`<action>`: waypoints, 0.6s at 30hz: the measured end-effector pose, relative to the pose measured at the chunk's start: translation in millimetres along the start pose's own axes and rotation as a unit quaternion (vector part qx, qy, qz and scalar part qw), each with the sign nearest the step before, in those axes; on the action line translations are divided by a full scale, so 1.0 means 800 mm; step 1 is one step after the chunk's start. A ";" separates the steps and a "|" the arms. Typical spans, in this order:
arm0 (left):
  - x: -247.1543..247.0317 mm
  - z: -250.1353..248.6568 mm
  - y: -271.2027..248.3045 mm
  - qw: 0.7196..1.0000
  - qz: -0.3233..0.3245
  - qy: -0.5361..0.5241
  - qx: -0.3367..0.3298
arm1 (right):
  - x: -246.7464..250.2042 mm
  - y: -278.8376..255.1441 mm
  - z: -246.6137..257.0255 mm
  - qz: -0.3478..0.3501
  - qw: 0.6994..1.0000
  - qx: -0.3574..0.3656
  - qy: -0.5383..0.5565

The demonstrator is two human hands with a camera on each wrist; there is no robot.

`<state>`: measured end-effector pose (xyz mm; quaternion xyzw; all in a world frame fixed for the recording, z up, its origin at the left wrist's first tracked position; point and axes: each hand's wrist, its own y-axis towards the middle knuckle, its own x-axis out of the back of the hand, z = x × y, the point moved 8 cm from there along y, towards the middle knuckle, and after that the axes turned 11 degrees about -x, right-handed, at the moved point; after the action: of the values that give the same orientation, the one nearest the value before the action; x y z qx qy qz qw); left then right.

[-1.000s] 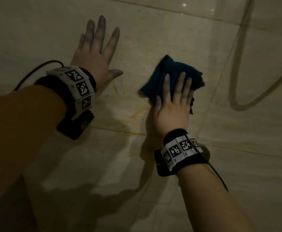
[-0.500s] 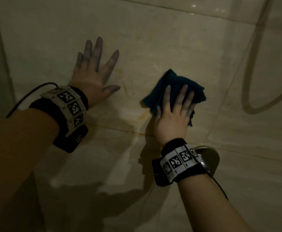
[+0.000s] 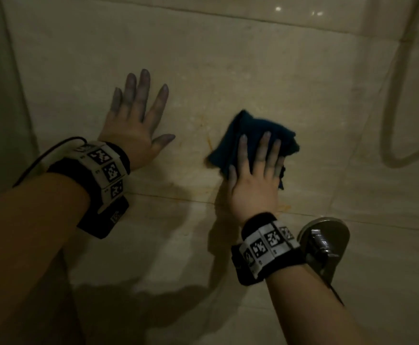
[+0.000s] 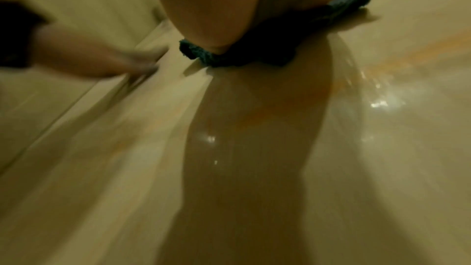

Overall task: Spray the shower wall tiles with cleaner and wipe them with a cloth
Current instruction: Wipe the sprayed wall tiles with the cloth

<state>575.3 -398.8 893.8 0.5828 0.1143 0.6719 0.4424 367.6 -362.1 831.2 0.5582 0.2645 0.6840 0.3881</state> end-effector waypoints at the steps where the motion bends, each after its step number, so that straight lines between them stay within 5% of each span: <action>1: 0.000 0.001 -0.002 1.000 -0.005 0.005 -0.009 | -0.010 -0.013 0.001 0.010 1.000 0.004 -0.005; 13: -0.011 0.006 0.001 0.998 0.052 0.024 -0.003 | 0.016 0.027 0.056 0.061 0.998 -0.007 0.005; 18: 0.006 0.014 -0.010 0.998 -0.012 0.003 -0.065 | 0.028 0.047 0.075 0.055 0.998 0.001 0.001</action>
<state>589.3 -394.5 895.1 0.5492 0.0791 0.6745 0.4870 415.1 -369.1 887.6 0.5717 0.2344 0.7045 0.3492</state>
